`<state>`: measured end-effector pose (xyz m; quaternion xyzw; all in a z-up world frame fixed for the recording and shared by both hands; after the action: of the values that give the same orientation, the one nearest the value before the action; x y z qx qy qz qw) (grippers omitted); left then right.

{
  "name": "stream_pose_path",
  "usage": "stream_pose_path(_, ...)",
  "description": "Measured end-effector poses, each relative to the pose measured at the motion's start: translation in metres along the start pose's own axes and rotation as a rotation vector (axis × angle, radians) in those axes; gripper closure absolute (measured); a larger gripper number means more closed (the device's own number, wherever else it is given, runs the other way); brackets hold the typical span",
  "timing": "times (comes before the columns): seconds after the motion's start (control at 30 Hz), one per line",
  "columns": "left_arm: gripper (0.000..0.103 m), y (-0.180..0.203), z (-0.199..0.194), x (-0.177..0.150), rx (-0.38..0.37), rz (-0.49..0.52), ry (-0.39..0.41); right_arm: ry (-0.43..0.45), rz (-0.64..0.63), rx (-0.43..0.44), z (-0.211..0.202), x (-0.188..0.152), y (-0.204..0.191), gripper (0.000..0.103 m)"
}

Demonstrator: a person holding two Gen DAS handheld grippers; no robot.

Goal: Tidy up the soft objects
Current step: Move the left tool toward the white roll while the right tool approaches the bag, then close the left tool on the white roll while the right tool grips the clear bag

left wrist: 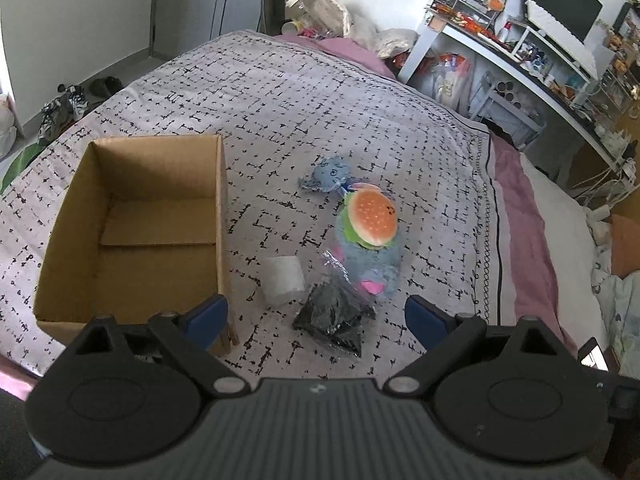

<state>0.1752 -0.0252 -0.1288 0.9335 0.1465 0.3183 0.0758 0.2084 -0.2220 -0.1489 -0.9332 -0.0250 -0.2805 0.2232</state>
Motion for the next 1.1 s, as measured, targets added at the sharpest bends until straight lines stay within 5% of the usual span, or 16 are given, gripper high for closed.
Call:
stream_pose_path(0.5, 0.007, 0.005, 0.034, 0.019, 0.035, 0.109, -0.032, -0.046, -0.001, 0.016, 0.034, 0.001, -0.005, 0.000)
stream_pose_path(0.7, 0.008, 0.000, 0.051, 0.026, 0.014, 0.053, -0.091, -0.074, 0.063, 0.039, 0.054, 0.002, -0.003, 0.004)
stream_pose_path(0.83, 0.028, -0.003, 0.064, 0.029, 0.006, 0.024, -0.130, -0.136, 0.105, 0.060, 0.071, -0.003, -0.001, 0.027)
stream_pose_path(0.9, 0.042, -0.003, 0.072, 0.030, 0.002, 0.011, -0.155, -0.149, 0.124, 0.076, 0.076, -0.004, -0.002, 0.027)
stream_pose_path(1.1, 0.058, -0.002, 0.093, 0.029, 0.017, 0.006, -0.203, -0.173, 0.146, 0.096, 0.092, -0.007, -0.006, 0.030)
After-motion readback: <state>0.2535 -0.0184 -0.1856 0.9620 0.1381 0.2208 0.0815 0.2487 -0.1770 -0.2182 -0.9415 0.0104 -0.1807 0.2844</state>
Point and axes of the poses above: each gripper's, at about its wrist camera, not at the fingertips, and z roughly the way its jaws point, y to its right, x to its top, the point moved 7 cm from there along z, roughly the way its jaws point, and after that the axes turned 2 degrees about x, right-handed, at the moved point
